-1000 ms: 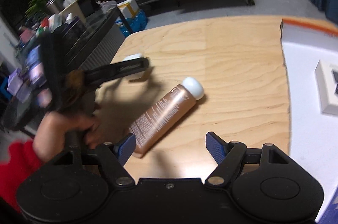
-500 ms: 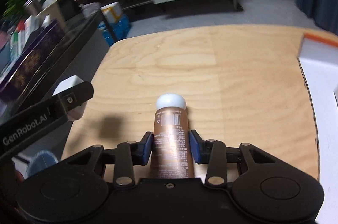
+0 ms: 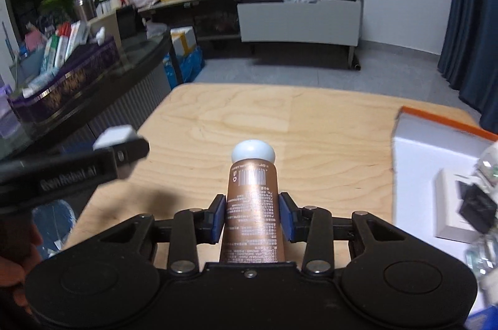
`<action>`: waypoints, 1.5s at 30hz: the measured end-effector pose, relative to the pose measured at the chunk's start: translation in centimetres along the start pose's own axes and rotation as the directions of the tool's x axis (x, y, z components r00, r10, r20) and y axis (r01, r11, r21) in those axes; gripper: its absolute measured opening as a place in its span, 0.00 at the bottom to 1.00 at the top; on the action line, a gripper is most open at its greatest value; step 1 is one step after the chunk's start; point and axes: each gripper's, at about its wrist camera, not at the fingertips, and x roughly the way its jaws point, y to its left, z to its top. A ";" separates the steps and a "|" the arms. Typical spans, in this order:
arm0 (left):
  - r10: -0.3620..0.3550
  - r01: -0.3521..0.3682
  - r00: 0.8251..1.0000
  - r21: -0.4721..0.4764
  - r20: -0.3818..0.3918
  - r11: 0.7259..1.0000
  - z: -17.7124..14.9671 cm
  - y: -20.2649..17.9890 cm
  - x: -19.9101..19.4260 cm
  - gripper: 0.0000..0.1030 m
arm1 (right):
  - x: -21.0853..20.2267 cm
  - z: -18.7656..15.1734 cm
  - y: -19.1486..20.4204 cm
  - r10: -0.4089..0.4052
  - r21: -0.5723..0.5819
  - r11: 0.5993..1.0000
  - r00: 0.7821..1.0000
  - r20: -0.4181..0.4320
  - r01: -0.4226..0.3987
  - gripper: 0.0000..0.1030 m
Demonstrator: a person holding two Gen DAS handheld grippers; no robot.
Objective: Organize rigid objects
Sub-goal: 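Carry the white charger with left tool while right tool carries the brown tube over the box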
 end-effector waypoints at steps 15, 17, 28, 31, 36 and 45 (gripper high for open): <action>-0.075 0.073 0.997 0.080 0.024 0.994 -1.9 -7.3 -5.0 0.57 | -8.8 -2.6 -4.7 -0.046 0.076 0.996 0.994 0.099 0.038 0.44; -0.089 0.087 0.996 0.097 0.021 0.991 -2.3 -8.4 -5.4 0.57 | -9.8 -3.1 -5.6 -0.054 0.100 0.994 0.993 0.108 0.043 0.44; -0.143 0.137 0.989 0.136 0.035 0.981 -3.4 -11.7 -7.4 0.57 | -14.2 -5.1 -8.3 -0.084 0.136 0.989 0.982 0.171 0.061 0.44; -0.152 0.145 0.988 0.149 0.037 0.978 -3.9 -12.4 -7.9 0.57 | -15.1 -5.5 -8.8 -0.088 0.144 0.988 0.979 0.184 0.062 0.44; -0.172 0.162 0.984 0.170 0.045 0.972 -4.5 -13.6 -8.6 0.57 | -16.5 -6.4 -9.4 -0.100 0.152 0.986 0.974 0.203 0.070 0.44; -0.203 0.185 0.977 0.215 0.063 0.959 -5.1 -15.4 -9.7 0.57 | -19.1 -8.0 -10.9 -0.132 0.173 0.981 0.963 0.236 0.092 0.44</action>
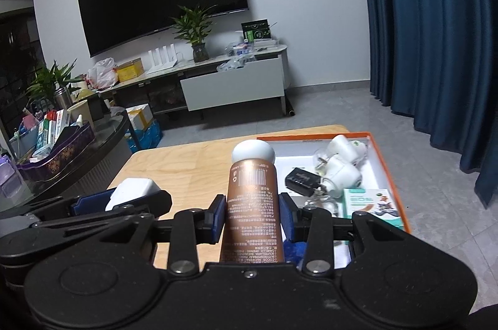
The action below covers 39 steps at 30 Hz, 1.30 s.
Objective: Organize rigid objects
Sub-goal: 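Carry the white charger with left tool while right tool carries the brown tube over the box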
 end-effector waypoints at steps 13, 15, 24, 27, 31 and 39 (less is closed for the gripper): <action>-0.035 0.034 0.999 0.038 0.029 0.999 -0.3 -1.7 -0.8 0.57 | -2.5 -0.3 -1.2 -0.026 0.018 1.000 0.999 0.039 0.026 0.44; -0.039 0.038 0.999 0.041 0.031 0.998 -0.3 -2.0 -0.9 0.57 | -2.9 -0.3 -1.4 -0.028 0.021 0.999 0.999 0.044 0.027 0.44; -0.067 0.063 0.997 0.080 0.041 0.995 -0.4 -3.6 -0.7 0.57 | -4.1 -0.4 -3.1 -0.052 0.052 0.997 0.996 0.068 0.048 0.44; -0.079 0.074 0.996 0.098 0.045 0.992 -0.2 -4.4 -0.3 0.57 | -4.3 -0.3 -4.0 -0.068 0.064 0.996 0.995 0.072 0.064 0.44; -0.100 0.095 0.994 0.103 0.042 0.990 0.2 -5.0 0.4 0.57 | -4.3 -0.1 -5.5 -0.089 0.090 0.993 0.993 0.075 0.082 0.44; -0.119 0.116 0.993 0.093 0.027 0.989 0.3 -5.5 1.9 0.57 | -3.7 0.5 -7.9 -0.124 0.111 0.987 0.990 0.068 0.116 0.44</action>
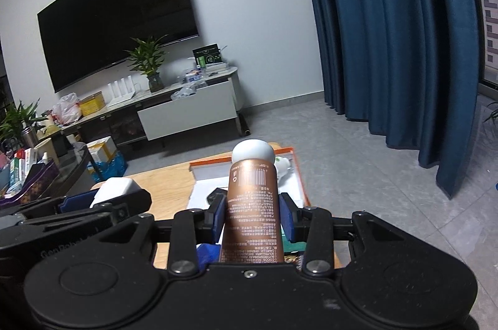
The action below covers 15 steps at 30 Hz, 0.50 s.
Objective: Organize rigid objects
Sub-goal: 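Carry the white charger with left tool while right tool carries the brown tube over the box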
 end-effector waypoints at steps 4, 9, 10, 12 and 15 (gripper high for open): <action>0.000 0.000 1.000 -0.011 -0.012 1.000 -0.2 0.3 0.6 0.57 | 0.8 0.0 -0.4 -0.006 0.003 1.000 1.000 -0.013 0.007 0.44; 0.011 -0.012 0.999 -0.029 -0.037 1.000 -0.6 1.1 1.2 0.57 | 2.4 0.0 -0.3 -0.002 -0.001 1.000 0.999 -0.041 0.002 0.44; 0.013 -0.015 0.999 -0.034 -0.042 0.999 -0.7 1.4 1.4 0.57 | 2.8 0.0 -0.2 -0.001 -0.002 1.000 0.999 -0.046 0.000 0.44; 0.018 -0.020 0.999 -0.040 -0.051 0.999 -0.6 1.6 1.6 0.57 | 3.3 0.1 -0.2 0.003 -0.005 1.000 0.998 -0.056 -0.003 0.44; 0.023 -0.026 0.998 -0.048 -0.061 0.999 -0.5 2.0 2.0 0.57 | 4.3 0.1 0.0 0.007 -0.009 1.000 0.997 -0.071 -0.007 0.44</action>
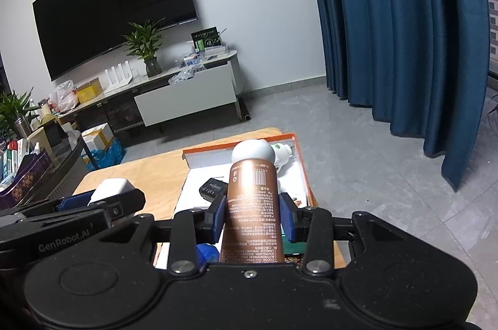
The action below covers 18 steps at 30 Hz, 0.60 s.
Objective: Organize rigid objects
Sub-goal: 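Carry the white charger with left tool while right tool carries the brown tube over the box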
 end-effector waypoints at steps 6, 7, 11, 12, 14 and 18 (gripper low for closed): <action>-0.003 0.003 1.000 -0.011 -0.021 1.000 0.4 0.4 1.1 0.57 | 1.5 0.3 0.0 -0.001 -0.005 1.000 1.000 -0.019 0.001 0.44; -0.006 0.005 1.000 -0.011 -0.024 1.000 0.4 0.4 1.3 0.57 | 1.8 0.4 0.0 -0.002 -0.005 1.000 1.000 -0.022 0.002 0.44; -0.015 0.015 0.999 -0.016 -0.038 1.000 0.6 0.7 2.1 0.57 | 2.6 0.7 0.0 -0.006 -0.011 1.000 1.000 -0.030 0.006 0.44; -0.018 0.017 0.999 -0.017 -0.041 1.000 0.6 0.7 2.3 0.57 | 2.8 0.8 0.0 -0.008 -0.012 1.000 1.000 -0.030 0.007 0.44; -0.023 0.022 0.999 -0.019 -0.049 1.000 0.7 0.9 2.8 0.57 | 3.2 1.0 0.0 -0.011 -0.013 1.000 0.999 -0.032 0.010 0.44; -0.030 0.029 0.998 -0.020 -0.062 0.999 0.8 0.9 3.6 0.57 | 4.0 1.4 -0.3 -0.015 -0.012 1.000 0.999 -0.038 0.015 0.44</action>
